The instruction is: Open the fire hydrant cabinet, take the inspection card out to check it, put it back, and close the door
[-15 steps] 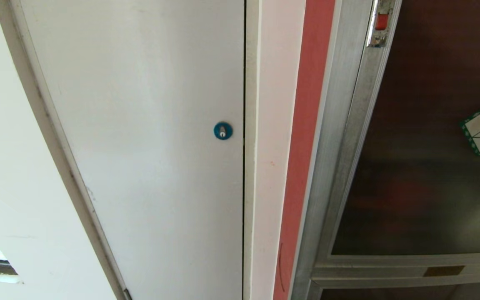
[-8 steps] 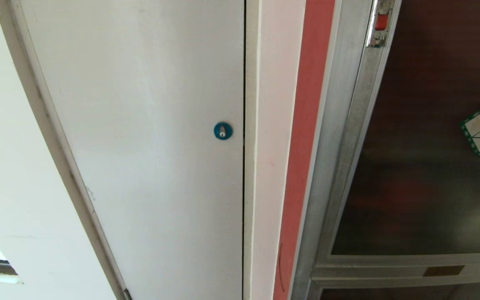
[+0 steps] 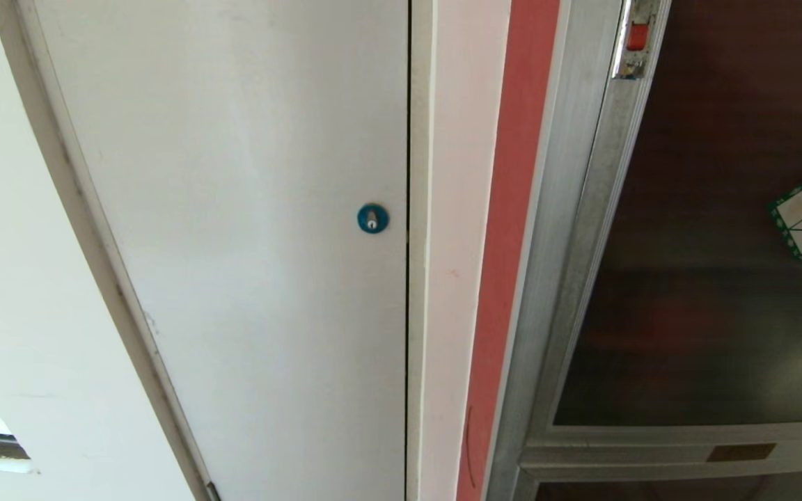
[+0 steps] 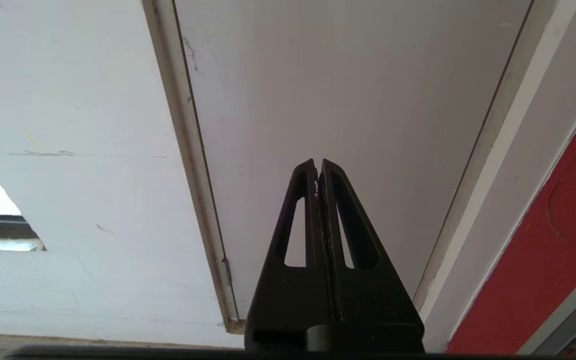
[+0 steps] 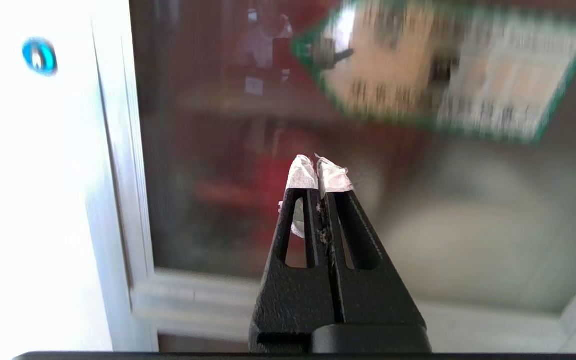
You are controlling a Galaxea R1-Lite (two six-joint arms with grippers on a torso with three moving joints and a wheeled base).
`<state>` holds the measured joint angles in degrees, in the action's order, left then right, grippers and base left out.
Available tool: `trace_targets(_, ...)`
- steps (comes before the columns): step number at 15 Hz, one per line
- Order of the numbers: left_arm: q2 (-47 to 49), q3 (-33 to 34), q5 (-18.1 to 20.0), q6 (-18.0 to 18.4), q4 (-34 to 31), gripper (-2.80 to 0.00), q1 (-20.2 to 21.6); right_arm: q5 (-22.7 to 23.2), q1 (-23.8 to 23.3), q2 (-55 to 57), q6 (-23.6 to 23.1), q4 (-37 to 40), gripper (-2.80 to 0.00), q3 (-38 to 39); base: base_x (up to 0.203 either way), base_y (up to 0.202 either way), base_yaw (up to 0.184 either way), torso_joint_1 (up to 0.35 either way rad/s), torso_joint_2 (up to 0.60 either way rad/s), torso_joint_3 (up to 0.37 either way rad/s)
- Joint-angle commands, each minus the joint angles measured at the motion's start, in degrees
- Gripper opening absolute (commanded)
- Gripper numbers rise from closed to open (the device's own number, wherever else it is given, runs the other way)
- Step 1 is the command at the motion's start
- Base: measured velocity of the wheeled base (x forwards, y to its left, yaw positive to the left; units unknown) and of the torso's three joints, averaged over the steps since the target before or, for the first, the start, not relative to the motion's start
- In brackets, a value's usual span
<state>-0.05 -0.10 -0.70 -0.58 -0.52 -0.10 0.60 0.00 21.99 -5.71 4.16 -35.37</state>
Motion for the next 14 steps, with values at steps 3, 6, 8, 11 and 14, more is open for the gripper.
trace_targets(3,0.05,0.01,-0.09,-0.04,0.00,-2.80,0.01,0.28,0.02,21.14,0.04,-1.28,-2.80,-15.06,0.000,0.000,0.000,0.000,0.00,0.000)
trace_targets(6,0.05,0.01,-0.09,-0.04,0.00,-2.80,0.01,0.78,0.77,32.75,0.34,-3.15,-2.80,-26.33,0.000,0.000,0.000,0.000,0.00,0.000)
trace_targets(8,0.05,0.01,0.00,-0.04,0.00,-2.80,0.01,0.63,5.06,38.40,0.32,-1.83,-2.80,-33.37,0.000,0.000,0.000,0.000,0.00,0.000)
trace_targets(11,0.05,0.01,-0.07,-0.04,0.00,-2.80,0.01,0.69,14.32,44.60,0.58,1.91,-2.80,-41.43,0.000,0.000,0.000,0.000,0.00,0.000)
trace_targets(14,0.05,0.01,-0.07,-0.04,0.00,-2.80,0.01,0.59,22.62,52.16,2.78,2.96,-2.80,-49.12,0.000,0.000,0.000,0.000,0.00,0.000)
